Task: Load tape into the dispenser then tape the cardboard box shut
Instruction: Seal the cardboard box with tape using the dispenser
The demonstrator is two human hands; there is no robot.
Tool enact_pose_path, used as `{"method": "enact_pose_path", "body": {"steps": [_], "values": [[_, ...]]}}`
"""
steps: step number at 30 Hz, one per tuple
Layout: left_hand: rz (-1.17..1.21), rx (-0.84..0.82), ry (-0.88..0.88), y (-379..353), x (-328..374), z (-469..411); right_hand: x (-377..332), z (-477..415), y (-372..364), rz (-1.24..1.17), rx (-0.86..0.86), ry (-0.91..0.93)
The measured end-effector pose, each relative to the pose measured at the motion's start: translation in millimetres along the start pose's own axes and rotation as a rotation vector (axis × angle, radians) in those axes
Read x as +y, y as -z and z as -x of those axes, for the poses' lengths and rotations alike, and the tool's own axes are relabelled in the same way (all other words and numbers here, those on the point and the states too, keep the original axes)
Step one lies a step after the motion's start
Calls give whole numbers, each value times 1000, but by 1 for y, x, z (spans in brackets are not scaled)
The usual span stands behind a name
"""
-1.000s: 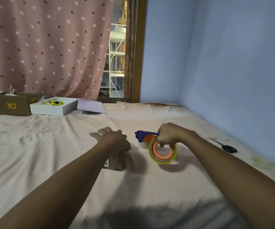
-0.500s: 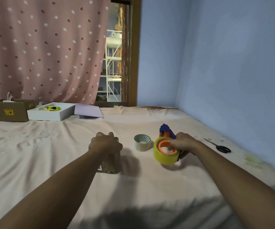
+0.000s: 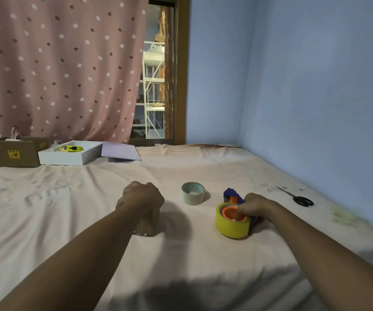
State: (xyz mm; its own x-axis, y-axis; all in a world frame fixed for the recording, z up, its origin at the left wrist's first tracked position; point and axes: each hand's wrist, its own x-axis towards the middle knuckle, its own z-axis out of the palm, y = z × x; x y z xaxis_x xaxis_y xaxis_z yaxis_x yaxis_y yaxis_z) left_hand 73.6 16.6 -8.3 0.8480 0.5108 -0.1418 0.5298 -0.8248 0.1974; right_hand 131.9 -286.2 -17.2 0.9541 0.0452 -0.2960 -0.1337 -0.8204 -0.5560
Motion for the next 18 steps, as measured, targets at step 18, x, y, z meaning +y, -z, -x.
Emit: {"method": "enact_pose_path", "body": {"steps": [18], "values": [[164,28,57,4,-8,13,-9,-11,5,234,-27,49]]}}
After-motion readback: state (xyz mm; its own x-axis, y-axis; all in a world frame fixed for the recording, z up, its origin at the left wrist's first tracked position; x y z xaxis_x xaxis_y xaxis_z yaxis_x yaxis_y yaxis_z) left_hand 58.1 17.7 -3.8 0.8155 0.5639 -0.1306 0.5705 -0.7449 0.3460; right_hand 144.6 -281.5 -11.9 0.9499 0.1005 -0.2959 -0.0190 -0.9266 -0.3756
